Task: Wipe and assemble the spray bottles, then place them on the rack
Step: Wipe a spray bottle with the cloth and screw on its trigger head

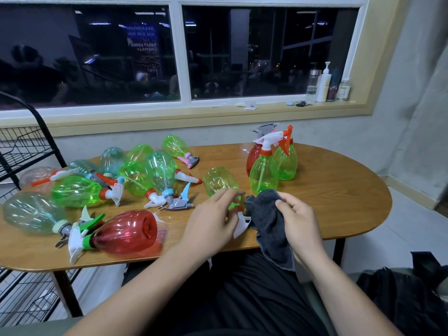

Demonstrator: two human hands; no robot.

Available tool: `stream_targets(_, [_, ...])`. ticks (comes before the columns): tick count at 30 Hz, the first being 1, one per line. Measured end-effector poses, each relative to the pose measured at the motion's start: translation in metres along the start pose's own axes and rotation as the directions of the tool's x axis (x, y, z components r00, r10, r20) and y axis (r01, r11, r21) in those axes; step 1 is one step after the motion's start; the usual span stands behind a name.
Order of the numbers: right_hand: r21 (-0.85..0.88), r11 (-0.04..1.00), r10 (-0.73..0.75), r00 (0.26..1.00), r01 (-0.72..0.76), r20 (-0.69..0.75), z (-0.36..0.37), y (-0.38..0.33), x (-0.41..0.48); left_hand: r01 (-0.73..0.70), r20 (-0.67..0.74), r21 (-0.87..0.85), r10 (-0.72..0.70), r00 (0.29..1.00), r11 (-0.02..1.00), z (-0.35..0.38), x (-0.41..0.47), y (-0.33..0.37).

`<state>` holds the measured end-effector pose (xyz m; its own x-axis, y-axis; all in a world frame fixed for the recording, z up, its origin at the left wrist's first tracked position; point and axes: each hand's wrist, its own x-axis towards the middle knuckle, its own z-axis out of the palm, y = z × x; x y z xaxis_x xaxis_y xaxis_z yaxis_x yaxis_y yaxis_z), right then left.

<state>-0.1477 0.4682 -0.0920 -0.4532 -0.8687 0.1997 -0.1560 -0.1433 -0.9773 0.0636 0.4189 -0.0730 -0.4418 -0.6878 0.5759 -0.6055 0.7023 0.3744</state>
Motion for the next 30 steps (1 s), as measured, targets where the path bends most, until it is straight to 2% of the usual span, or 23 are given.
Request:
stream_targets(10, [-0.039,0.997,-0.067,0.993,0.071,0.097,0.019,-0.008,-0.014,0.025,-0.237,0.029,-0.018,0.971,0.999,0.006,0.027,-0.026])
stream_targets(12, [-0.044,0.996,-0.071,0.992,0.076,0.109,0.026,-0.008,-0.016,0.086,-0.231,-0.045,-0.094,0.968,0.995,0.009,0.033,-0.03])
stream_targets(14, [-0.037,0.996,-0.076,0.99,0.081,0.119,0.034,-0.008,-0.019,0.197,-0.167,-0.174,-0.226,0.96,0.965,0.015,0.038,-0.036])
stream_targets(17, [-0.16,0.978,-0.106,0.979,0.135,0.176,0.041,-0.012,-0.026,0.272,-0.069,-0.248,-0.297,0.952,0.93,0.021,0.042,-0.044])
stream_targets(20, [-0.358,0.902,-0.134,0.944,0.242,0.302,0.043,-0.015,-0.034,0.254,-0.075,-0.258,-0.282,0.957,0.932,0.021,0.042,-0.046])
stream_targets(23, [-0.499,0.771,-0.169,0.884,0.394,0.436,0.043,-0.012,-0.04,0.264,-0.097,-0.297,-0.304,0.948,0.918,0.02,0.04,-0.047])
stream_targets(26, [-0.575,0.639,-0.182,0.827,0.511,0.533,0.038,-0.007,-0.047,0.262,-0.095,-0.317,-0.305,0.947,0.912,0.02,0.039,-0.049])
stream_targets(30, [-0.608,0.478,-0.29,0.767,0.634,0.572,0.032,0.0,-0.056,0.258,-0.107,-0.351,-0.312,0.944,0.9,0.019,0.039,-0.051])
